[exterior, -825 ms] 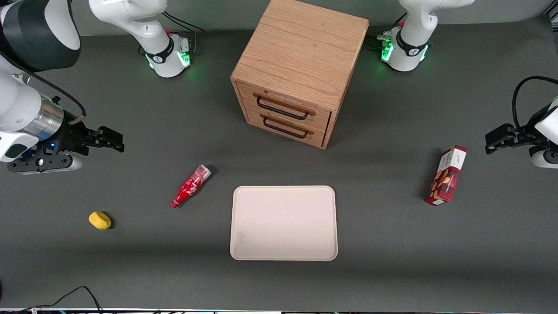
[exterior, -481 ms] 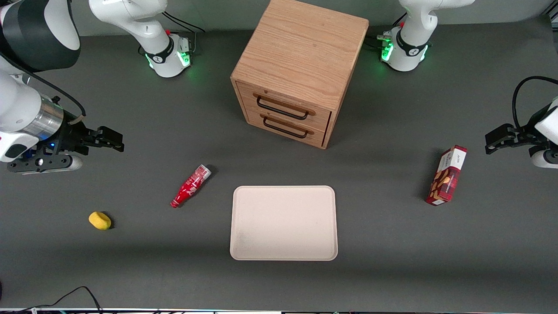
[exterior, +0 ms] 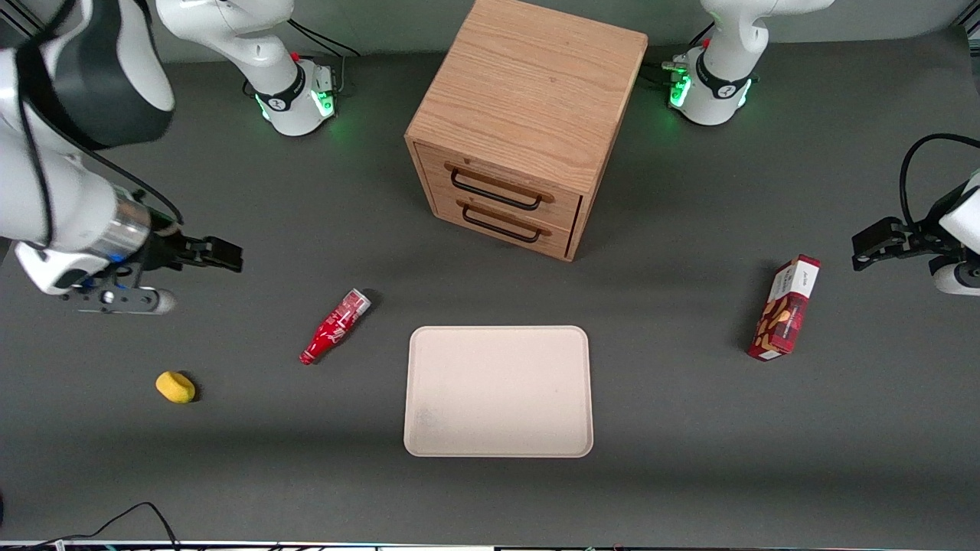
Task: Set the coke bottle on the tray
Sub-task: 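Move the right gripper toward the red Coca-Cola bottle lying on the table, then lower the open right gripper over the bottle's body, then close the right gripper around the bottle's body, then lift the bottle and carry it over the cream tray, then lower the held bottle onto the tray surface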
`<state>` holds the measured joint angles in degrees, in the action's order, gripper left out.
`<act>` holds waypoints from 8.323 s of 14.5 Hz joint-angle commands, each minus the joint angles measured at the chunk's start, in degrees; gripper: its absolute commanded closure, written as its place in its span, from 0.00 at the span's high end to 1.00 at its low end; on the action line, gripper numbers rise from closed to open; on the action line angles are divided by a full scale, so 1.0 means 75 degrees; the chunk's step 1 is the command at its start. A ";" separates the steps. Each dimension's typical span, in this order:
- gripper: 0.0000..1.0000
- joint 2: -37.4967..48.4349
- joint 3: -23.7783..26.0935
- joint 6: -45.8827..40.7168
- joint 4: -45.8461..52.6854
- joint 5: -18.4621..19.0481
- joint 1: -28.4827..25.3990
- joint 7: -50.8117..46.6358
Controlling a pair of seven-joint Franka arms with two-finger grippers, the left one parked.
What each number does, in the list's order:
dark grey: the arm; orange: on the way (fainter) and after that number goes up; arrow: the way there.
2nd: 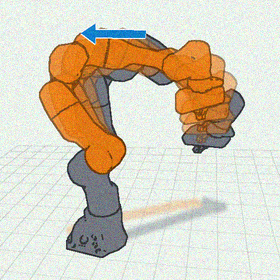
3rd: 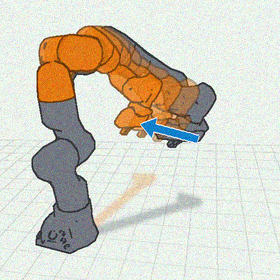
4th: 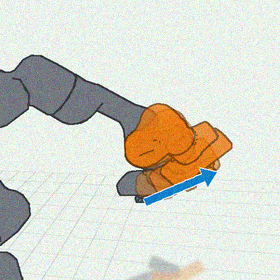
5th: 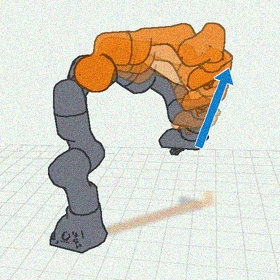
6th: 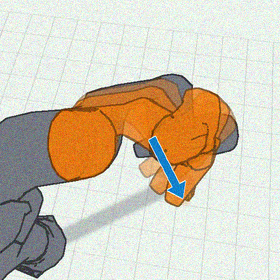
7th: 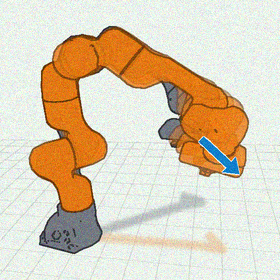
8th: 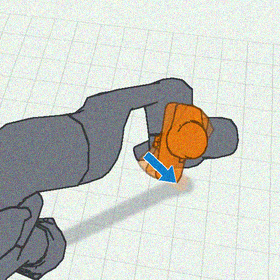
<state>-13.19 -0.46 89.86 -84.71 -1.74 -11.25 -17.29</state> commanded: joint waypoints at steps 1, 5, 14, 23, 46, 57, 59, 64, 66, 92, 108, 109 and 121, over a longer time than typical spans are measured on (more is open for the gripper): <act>1.00 -0.0583 0.0166 0.0286 0.0173 -0.0096 -0.0070 -0.0880; 1.00 -0.0820 0.0378 0.1935 -0.0795 0.0044 -0.0105 -0.1993; 1.00 -0.0865 0.0788 0.5980 -0.3786 0.0701 -0.0082 -0.4093; 1.00 -0.1639 0.0718 0.7530 -0.4373 0.0724 -0.0082 -0.5265; 0.00 -0.2144 0.0671 0.7975 -0.4455 0.1310 -0.0082 -0.5523; 0.00 -0.1594 0.0647 0.6995 -0.3908 0.1299 0.0070 -0.5184; 0.00 -0.1476 0.0671 0.5825 -0.3124 0.1229 0.0094 -0.4973; 0.00 -0.1452 0.0659 0.2976 -0.0792 0.0515 0.0117 -0.4306; 0.00 -0.1475 0.0659 0.2400 -0.0122 0.0466 0.0117 -0.4292; 0.00 -0.5517 0.0272 0.3145 0.3853 0.0840 -0.2343 -0.5557; 0.00 -0.6292 0.0600 0.3758 0.3748 0.1416 -0.2039 -0.1916; 0.00 -0.6292 0.0600 0.3768 0.3748 0.1404 -0.2039 -0.1739; 0.00 -0.6409 0.0589 0.3639 0.3748 0.0982 -0.1875 -0.0917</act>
<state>-60.55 3.50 117.96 -58.52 6.62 -25.69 -25.89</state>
